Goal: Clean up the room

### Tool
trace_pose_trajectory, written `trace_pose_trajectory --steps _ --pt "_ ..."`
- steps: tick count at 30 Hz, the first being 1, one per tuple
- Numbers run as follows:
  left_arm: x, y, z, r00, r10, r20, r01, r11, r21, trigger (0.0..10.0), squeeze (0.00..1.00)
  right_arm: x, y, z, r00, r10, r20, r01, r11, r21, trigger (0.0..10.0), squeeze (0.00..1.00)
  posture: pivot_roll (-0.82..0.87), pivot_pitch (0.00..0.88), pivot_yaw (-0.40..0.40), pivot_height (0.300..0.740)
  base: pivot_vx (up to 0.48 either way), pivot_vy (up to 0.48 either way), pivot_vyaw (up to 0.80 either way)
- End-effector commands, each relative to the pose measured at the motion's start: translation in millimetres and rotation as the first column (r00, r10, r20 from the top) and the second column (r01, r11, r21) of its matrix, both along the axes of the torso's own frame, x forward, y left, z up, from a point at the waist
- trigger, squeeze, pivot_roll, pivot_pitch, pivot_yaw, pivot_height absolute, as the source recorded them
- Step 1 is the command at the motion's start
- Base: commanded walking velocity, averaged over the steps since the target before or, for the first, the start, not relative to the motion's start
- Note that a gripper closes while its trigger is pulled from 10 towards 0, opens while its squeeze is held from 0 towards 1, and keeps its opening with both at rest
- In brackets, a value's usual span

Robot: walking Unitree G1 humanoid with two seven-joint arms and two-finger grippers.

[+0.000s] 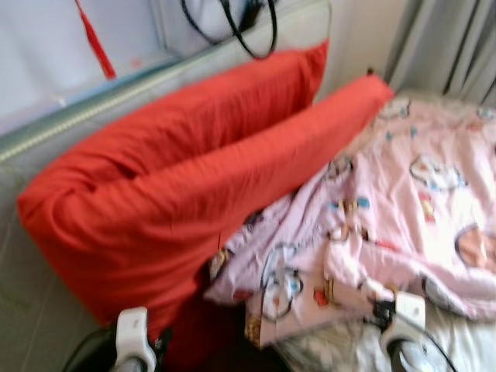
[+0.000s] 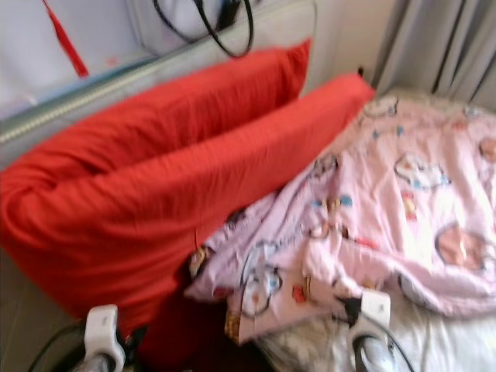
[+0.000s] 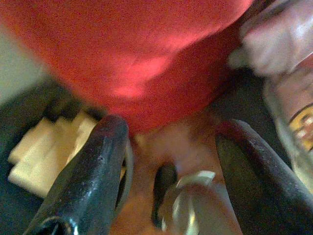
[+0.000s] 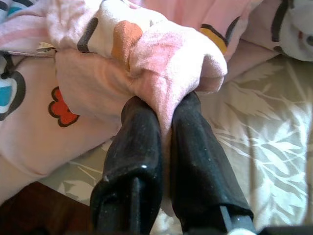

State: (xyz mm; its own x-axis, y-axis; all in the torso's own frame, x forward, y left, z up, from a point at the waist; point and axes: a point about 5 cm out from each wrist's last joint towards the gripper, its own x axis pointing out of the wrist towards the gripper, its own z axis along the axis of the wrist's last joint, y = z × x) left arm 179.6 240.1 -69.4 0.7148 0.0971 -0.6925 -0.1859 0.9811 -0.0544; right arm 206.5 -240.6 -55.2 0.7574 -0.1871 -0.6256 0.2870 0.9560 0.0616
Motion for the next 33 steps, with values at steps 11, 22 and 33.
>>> trace_pose_trajectory --steps 11,22,33 --pt "-34.0 -0.6 -18 0.987 0.078 -0.144 -0.079 0.997 0.0 10.0 0.0 -42.0 -8.7 -21 0.981 -0.13 -0.147 0.135 0.991 0.025 10.0 0.0 0.05 0.0 0.01 0.74 0.0 0.0 0.0" --pt "-23.5 -15.3 -18 0.989 0.031 -0.145 -0.035 0.999 -0.023 10.0 0.0 -49.5 -10.3 -25 0.971 -0.129 -0.203 0.136 0.991 0.02 10.0 0.0 0.04 0.0 0.009 0.74 0.0 0.0 0.0" --pt "-20.6 -12.8 -16 0.989 0.022 -0.145 -0.025 0.999 -0.02 10.0 0.0 -50.1 -11.0 -25 0.97 -0.145 -0.197 0.153 0.988 0.027 10.0 0.0 0.03 0.0 0.01 0.74 0.0 -0.071 0.0"
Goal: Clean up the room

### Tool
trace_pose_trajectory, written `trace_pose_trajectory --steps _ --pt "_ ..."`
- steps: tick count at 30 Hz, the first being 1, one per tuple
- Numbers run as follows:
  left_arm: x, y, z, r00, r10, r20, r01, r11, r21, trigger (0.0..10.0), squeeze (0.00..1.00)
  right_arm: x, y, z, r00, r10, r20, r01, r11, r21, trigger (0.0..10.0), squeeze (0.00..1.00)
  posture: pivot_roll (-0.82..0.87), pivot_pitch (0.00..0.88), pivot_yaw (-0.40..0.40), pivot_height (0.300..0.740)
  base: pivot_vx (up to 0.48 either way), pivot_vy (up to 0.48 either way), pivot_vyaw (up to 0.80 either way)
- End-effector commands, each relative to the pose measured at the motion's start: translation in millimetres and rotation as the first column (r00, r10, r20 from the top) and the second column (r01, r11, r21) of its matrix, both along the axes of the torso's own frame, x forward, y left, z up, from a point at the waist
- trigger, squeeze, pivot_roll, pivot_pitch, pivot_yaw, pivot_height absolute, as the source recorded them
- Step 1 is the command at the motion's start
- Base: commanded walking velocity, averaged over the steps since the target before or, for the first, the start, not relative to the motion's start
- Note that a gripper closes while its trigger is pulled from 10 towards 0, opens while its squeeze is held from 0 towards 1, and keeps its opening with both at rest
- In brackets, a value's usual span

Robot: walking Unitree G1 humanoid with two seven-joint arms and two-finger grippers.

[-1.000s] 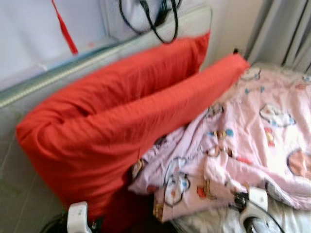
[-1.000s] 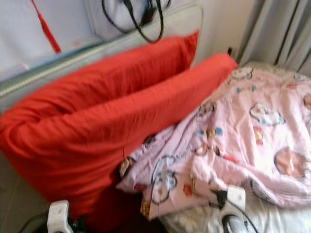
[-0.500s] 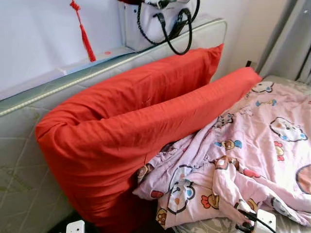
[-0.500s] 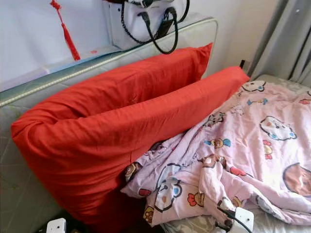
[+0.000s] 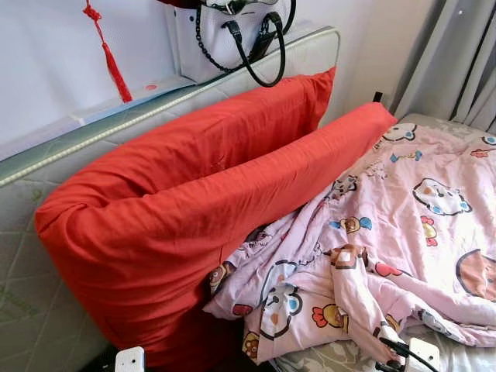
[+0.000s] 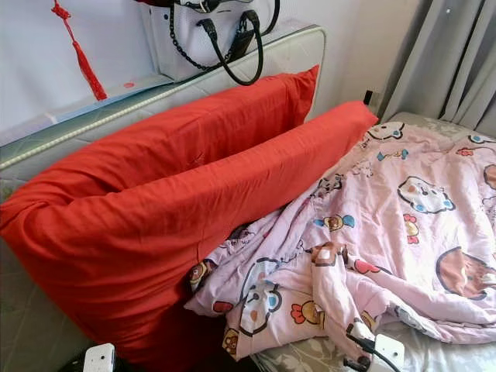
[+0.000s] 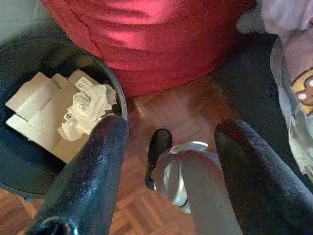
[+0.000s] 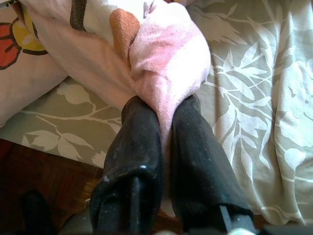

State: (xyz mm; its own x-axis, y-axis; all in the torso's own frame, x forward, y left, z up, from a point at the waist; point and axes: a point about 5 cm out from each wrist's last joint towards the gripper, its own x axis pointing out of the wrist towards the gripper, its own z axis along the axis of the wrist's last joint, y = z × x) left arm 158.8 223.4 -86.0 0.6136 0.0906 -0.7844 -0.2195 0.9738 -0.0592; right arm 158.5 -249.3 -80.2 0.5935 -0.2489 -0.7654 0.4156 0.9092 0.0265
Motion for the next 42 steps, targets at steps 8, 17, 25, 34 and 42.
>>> trace_pose_trajectory --steps 8,17,25,34,42 --pt "-7.0 22.7 3 0.999 0.027 -0.017 -0.027 0.999 0.032 10.0 0.0 2.7 -6.1 3 0.998 -0.059 0.028 0.059 0.998 0.002 10.0 0.0 0.04 0.0 0.01 0.74 0.0 -0.073 0.0" --pt "-9.4 19.2 1 0.999 0.02 -0.026 -0.02 0.999 0.026 10.0 0.0 2.6 -5.6 3 0.997 -0.066 0.036 0.066 0.998 0.009 10.0 0.0 0.04 0.0 0.015 0.74 0.0 -0.33 0.0" --pt "-11.6 13.3 -2 0.999 0.028 -0.028 -0.028 1.0 0.013 10.0 0.0 2.3 -7.3 4 0.996 -0.076 0.043 0.076 0.997 0.003 10.0 0.0 0.04 0.0 0.012 0.74 0.0 -0.33 0.0" --pt "-4.9 14.9 2 0.999 0.043 -0.003 -0.043 0.999 0.005 10.0 0.0 1.3 -5.0 3 0.998 -0.06 0.037 0.059 0.998 0.012 10.0 0.0 0.04 0.0 0.009 0.74 0.0 0.0 0.0" --pt "-13.1 16.1 -1 0.999 0.036 -0.022 -0.036 0.999 0.0 10.0 0.0 1.0 -4.9 2 0.997 -0.064 0.04 0.063 0.998 0.016 10.0 0.0 0.05 0.0 0.005 0.74 0.0 0.0 0.0"
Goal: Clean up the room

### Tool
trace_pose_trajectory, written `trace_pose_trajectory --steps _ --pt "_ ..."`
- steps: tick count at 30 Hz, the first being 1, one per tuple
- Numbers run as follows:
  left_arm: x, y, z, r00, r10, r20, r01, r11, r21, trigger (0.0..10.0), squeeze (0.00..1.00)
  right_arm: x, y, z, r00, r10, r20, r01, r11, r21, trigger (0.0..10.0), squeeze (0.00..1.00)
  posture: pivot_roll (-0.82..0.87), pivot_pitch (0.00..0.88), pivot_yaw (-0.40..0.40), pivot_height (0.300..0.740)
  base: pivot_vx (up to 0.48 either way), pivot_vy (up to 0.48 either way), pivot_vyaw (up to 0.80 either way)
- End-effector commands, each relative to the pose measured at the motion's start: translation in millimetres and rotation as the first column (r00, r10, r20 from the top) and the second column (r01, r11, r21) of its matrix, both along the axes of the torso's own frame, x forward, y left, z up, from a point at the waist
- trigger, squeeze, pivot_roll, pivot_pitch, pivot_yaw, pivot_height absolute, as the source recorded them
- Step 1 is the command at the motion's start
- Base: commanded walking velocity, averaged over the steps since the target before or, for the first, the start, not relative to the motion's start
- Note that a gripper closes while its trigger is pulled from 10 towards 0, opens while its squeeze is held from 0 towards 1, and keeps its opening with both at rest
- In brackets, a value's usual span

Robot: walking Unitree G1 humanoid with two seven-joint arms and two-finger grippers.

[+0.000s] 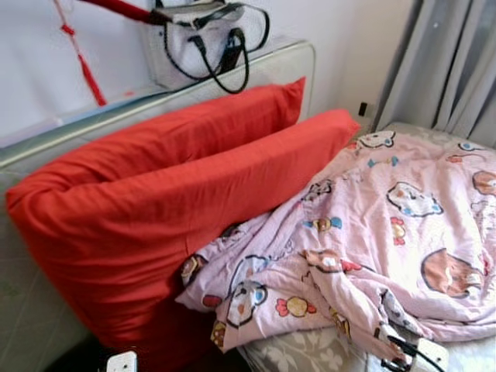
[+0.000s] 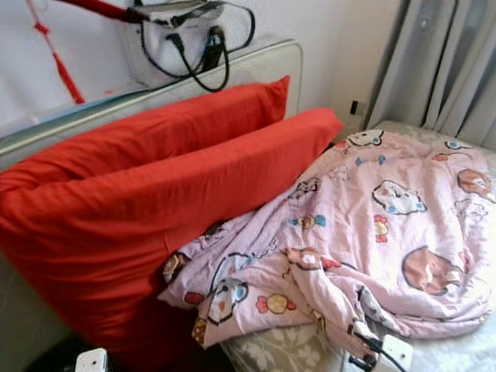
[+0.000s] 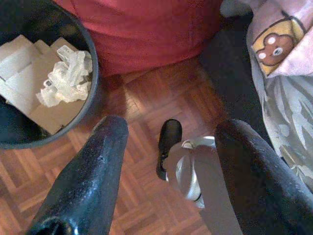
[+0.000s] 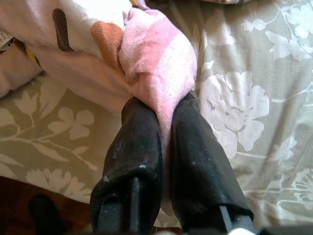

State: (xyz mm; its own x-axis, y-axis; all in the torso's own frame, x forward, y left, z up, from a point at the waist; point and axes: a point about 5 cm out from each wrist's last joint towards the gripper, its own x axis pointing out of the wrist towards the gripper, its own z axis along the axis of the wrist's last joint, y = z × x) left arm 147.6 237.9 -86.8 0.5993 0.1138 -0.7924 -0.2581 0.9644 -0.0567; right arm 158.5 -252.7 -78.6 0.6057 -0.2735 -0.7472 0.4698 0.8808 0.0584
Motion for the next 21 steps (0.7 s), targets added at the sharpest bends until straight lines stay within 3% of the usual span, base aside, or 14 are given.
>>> trace_pose_trajectory --steps 1,9,21 --pt "-3.7 2.4 -0.8 1.0 -0.003 -0.011 0.003 1.0 0.0 10.0 0.0 1.0 -1.2 0.8 1.0 0.0 0.003 0.0 1.0 0.0 10.0 0.0 0.04 0.0 0.006 0.74 0.0 0.0 0.0" --pt "-12.4 8.2 -2.0 1.0 0.005 -0.021 -0.005 1.0 -0.002 10.0 0.0 3.1 7.1 -0.4 0.999 0.044 0.025 -0.045 0.998 0.049 10.0 0.0 0.04 0.0 0.004 0.74 -0.202 0.0 0.0" --pt "-7.0 4.6 -1.2 1.0 -0.001 -0.012 0.001 1.0 -0.007 10.0 0.0 3.0 8.0 -0.4 0.999 0.04 0.028 -0.041 0.998 0.038 10.0 0.0 0.04 0.0 0.009 0.74 -0.273 0.0 0.0"
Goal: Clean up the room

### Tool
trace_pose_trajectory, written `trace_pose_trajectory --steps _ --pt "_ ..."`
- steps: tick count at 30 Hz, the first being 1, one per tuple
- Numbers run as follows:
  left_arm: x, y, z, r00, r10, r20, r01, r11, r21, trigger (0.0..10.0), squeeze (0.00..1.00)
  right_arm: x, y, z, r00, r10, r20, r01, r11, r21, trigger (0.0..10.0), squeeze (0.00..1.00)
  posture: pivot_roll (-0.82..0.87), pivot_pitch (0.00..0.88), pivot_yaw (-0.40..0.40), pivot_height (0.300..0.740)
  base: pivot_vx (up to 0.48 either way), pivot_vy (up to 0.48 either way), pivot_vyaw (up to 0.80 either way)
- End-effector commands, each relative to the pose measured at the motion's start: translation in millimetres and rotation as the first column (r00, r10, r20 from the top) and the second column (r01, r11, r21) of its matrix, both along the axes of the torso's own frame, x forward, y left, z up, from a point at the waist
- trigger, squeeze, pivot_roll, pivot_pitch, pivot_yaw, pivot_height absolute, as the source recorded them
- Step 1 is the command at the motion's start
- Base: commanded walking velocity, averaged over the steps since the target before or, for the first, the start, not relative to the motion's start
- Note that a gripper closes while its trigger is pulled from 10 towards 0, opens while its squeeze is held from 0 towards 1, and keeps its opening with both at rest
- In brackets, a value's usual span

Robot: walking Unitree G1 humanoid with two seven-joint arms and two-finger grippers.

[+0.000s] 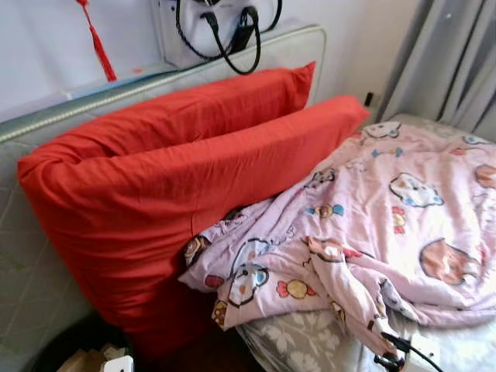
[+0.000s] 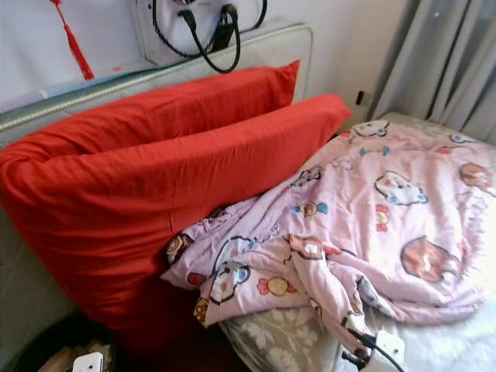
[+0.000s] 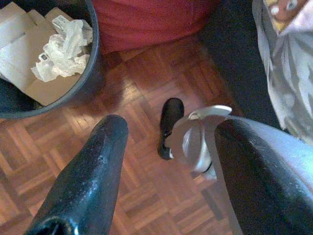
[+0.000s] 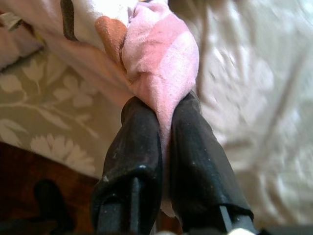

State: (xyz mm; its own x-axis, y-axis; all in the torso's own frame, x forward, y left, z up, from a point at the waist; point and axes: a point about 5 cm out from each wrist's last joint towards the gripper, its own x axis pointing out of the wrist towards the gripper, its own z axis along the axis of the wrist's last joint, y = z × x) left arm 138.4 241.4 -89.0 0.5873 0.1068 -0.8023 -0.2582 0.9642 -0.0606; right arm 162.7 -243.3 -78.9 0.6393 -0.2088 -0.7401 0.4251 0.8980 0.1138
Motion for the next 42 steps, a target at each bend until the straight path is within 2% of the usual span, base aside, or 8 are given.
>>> trace_pose_trajectory --steps 1,28,42 --pt "2.3 1.1 1.0 1.0 0.001 0.004 -0.001 1.0 0.0 10.0 0.0 -1.3 -1.5 0.0 1.0 -0.01 0.0 0.01 1.0 -0.01 10.0 0.0 0.04 0.0 0.009 0.74 -0.274 0.0 0.0" --pt "3.5 0.9 1.4 1.0 -0.004 0.006 0.004 1.0 -0.002 10.0 0.0 -0.2 -4.0 2.7 0.997 -0.068 0.032 0.07 0.995 -0.07 10.0 0.0 0.04 0.0 0.012 0.74 -0.274 0.0 0.0" --pt "4.3 0.0 1.5 1.0 -0.007 0.007 0.007 1.0 -0.003 10.0 0.0 3.5 -0.2 3.5 0.998 -0.001 0.06 0.001 1.0 -0.009 10.0 0.0 0.03 0.0 0.012 0.74 -0.272 0.0 0.0"
